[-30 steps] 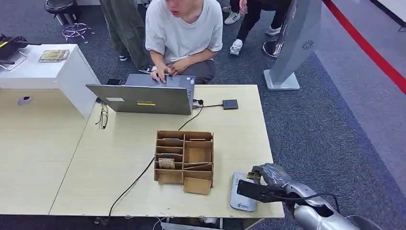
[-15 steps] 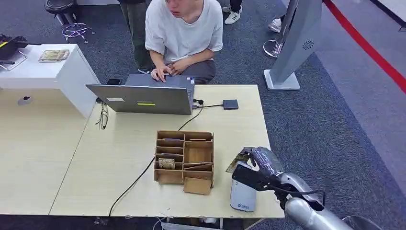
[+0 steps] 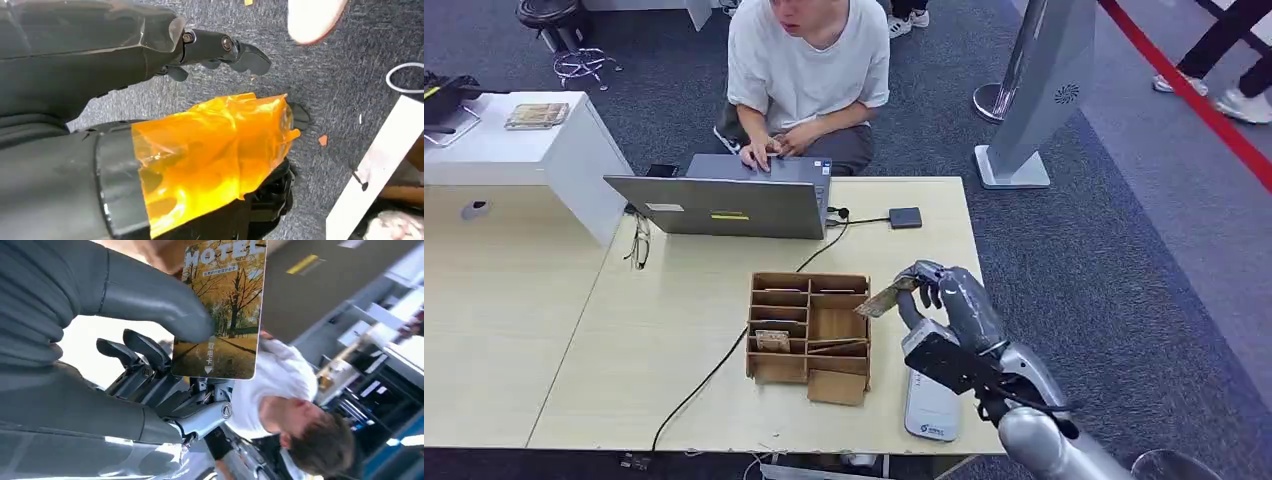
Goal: Pass the card to the sensor for recognition and then transmit it.
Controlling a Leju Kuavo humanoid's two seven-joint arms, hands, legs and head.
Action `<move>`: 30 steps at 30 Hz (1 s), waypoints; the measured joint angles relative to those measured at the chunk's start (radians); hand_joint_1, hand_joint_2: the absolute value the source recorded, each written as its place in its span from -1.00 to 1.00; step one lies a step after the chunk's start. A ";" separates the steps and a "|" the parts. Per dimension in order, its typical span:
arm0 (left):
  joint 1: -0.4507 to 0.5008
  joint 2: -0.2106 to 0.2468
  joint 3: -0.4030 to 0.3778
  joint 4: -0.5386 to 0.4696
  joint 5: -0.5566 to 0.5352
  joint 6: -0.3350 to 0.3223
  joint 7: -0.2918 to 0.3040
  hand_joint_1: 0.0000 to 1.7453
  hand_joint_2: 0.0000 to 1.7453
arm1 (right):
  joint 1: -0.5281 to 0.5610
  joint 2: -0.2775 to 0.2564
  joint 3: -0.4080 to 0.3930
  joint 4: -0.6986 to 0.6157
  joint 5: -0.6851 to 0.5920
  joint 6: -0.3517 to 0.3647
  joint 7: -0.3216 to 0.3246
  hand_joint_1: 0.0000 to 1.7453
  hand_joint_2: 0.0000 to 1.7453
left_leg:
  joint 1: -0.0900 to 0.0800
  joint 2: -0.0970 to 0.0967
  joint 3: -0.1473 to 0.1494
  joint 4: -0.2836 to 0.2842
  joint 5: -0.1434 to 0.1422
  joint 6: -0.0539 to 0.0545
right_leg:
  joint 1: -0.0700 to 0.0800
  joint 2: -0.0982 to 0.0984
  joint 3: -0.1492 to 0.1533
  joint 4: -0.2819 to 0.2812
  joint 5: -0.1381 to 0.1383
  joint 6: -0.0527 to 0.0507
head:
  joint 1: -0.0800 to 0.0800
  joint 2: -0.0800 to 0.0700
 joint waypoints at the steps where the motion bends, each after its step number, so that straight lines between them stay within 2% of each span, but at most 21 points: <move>1: 0.000 0.000 0.000 0.000 -0.002 0.000 0.000 -1.00 -1.00 | -0.007 0.009 0.003 -0.002 0.000 -0.005 -0.004 1.00 1.00 | 0.000 0.000 0.000 0.000 0.000 0.000 | 0.000 0.000 0.000 0.000 0.000 0.000 | 0.000 0.000; 8: -0.005 0.002 -0.002 0.000 -0.018 -0.005 0.012 -1.00 -1.00 | -0.063 0.078 0.035 0.002 -0.005 -0.026 -0.010 1.00 1.00 | 0.000 0.000 0.000 0.000 0.000 0.000 | 0.000 0.000 0.000 0.000 0.000 0.000 | 0.000 0.000; 16: -0.013 0.003 -0.007 0.000 -0.028 -0.002 0.022 -1.00 -1.00 | -0.098 0.105 0.051 0.020 -0.036 -0.031 -0.010 1.00 1.00 | 0.000 0.000 0.000 0.000 0.000 0.000 | 0.000 0.000 0.000 0.000 0.000 0.000 | 0.000 0.000; 30: -0.042 0.002 -0.020 -0.006 -0.046 0.011 0.061 -1.00 -1.00 | -0.261 0.195 0.070 0.162 -0.049 -0.028 0.016 1.00 1.00 | 0.000 -0.001 0.000 0.000 0.002 0.000 | 0.000 0.000 -0.001 0.001 0.001 -0.001 | 0.000 0.000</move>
